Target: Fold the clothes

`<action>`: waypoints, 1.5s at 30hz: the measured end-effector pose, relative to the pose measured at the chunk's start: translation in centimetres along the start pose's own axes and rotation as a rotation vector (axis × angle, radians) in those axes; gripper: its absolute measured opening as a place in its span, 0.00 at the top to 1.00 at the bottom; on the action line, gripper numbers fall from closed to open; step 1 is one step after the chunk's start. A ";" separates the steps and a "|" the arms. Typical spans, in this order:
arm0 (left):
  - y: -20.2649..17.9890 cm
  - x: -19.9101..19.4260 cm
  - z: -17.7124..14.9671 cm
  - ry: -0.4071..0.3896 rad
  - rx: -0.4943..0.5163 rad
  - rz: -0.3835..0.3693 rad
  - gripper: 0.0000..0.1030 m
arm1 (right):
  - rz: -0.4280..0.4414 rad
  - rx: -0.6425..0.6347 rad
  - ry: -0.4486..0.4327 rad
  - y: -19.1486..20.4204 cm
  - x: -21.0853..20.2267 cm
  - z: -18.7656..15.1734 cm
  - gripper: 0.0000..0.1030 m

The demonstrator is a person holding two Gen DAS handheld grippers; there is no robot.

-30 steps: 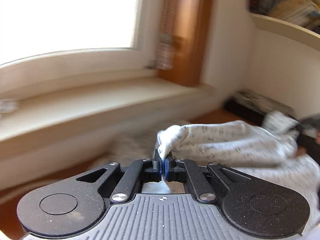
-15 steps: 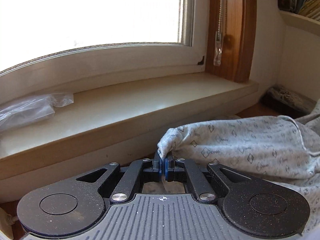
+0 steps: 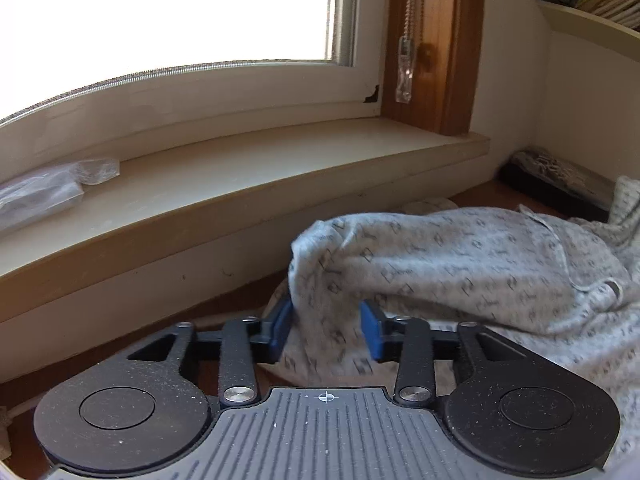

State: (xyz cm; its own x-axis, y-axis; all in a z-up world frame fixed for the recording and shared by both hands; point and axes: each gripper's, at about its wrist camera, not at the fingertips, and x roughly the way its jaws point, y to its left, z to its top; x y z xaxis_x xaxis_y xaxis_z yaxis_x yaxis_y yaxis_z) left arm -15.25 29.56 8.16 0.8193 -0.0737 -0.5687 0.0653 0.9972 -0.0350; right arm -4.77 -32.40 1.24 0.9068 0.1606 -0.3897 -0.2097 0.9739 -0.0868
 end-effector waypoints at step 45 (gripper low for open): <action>1.4 -1.7 -5.0 0.169 0.190 0.030 0.64 | 0.254 -0.057 0.115 8.3 2.3 -4.8 0.33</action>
State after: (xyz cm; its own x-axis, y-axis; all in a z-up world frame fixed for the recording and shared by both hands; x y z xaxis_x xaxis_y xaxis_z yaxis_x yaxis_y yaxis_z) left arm -19.38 31.16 4.93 0.7169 -0.0255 -0.6967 0.1609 0.9784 0.1298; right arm -6.13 -24.66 -4.77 0.7758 0.3756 -0.5069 -0.4481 0.8937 -0.0236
